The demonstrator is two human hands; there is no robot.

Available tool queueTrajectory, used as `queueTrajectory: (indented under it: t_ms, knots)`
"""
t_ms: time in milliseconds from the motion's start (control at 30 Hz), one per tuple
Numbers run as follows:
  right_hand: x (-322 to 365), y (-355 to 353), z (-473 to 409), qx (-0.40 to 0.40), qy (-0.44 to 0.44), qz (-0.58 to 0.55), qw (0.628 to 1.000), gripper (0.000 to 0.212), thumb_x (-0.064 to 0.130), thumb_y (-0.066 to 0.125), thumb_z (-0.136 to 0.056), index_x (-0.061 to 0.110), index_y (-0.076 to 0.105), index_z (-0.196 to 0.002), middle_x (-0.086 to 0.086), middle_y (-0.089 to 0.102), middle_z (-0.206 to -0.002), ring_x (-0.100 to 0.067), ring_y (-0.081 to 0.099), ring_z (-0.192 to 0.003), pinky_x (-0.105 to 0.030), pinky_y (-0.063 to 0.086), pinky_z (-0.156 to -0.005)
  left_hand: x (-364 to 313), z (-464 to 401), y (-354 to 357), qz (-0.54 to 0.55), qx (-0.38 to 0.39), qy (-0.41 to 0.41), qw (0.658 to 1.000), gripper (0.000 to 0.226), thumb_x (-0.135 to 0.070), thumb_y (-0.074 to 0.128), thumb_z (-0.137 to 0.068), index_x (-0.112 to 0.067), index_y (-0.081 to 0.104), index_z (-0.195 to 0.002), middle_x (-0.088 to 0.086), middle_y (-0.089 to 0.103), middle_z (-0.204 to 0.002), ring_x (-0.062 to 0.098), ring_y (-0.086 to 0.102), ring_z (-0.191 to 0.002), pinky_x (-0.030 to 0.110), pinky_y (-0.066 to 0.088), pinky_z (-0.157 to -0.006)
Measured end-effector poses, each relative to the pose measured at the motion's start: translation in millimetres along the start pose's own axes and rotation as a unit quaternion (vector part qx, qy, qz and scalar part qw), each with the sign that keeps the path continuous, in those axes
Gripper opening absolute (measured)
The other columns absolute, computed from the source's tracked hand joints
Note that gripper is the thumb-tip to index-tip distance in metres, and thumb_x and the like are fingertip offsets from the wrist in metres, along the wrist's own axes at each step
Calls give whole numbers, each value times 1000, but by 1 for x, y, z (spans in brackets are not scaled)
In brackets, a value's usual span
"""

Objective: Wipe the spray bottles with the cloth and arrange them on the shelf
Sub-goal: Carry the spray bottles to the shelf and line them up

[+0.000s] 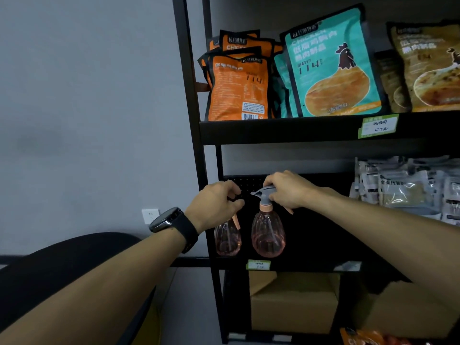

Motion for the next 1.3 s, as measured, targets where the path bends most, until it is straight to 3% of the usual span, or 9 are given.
queueTrajectory:
  t_ms: [200, 400, 600, 767, 1000, 1300]
  knots:
    - [-16, 24, -17, -2, 18, -15, 1000, 27, 7, 56, -91, 17, 64, -115, -4, 61, -102, -20, 58, -80, -23, 37, -53, 8, -10, 11, 3, 1, 5, 1000, 28, -35, 61, -93, -19, 63, -116, -4, 65, -114, 11, 63, -98, 27, 51, -85]
    - [-26, 41, -32, -7, 28, -29, 999, 31, 11, 55, -93, 19, 61, -123, -8, 62, -117, -25, 63, -97, -27, 42, -68, 16, -21, 20, 16, 3, 3, 1000, 25, -35, 62, -92, -20, 64, -113, -5, 67, -109, 12, 63, -97, 31, 53, -88]
    - [-24, 56, -46, -8, 33, -31, 999, 30, 12, 56, -92, 21, 62, -120, -7, 64, -112, -22, 62, -83, -30, 48, -66, 23, -29, 28, 12, 6, 1, 1000, 25, -33, 61, -92, -18, 65, -112, -4, 68, -110, 12, 64, -98, 31, 53, -88]
    - [-19, 69, -53, 3, 32, -30, 999, 32, 12, 57, -93, 21, 60, -123, -7, 62, -118, -26, 61, -100, -29, 42, -70, 29, -32, 34, 1, 10, 4, 1000, 25, -30, 60, -93, -16, 66, -112, -1, 69, -112, 14, 63, -100, 30, 51, -88]
    - [-19, 80, -55, 20, 33, -26, 999, 30, 15, 58, -92, 23, 62, -121, -4, 64, -113, -24, 61, -97, -30, 46, -73, 36, -33, 39, 8, 18, -2, 1000, 21, -28, 59, -94, -16, 65, -110, -1, 69, -108, 15, 66, -91, 32, 53, -86]
    - [-14, 73, -51, 57, 15, -16, 998, 19, 23, 61, -90, 20, 70, -106, 2, 62, -88, -18, 56, -83, -26, 37, -67, 36, -34, 42, 21, 26, -10, 999, 22, -28, 59, -94, -16, 65, -111, -1, 69, -109, 16, 67, -92, 34, 53, -87]
Point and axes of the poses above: each hand's wrist, its own z-axis away from the middle knuckle, its own y-axis out of the palm, x = y × z, the point moved 10 cm from there along -z, towards the middle knuckle
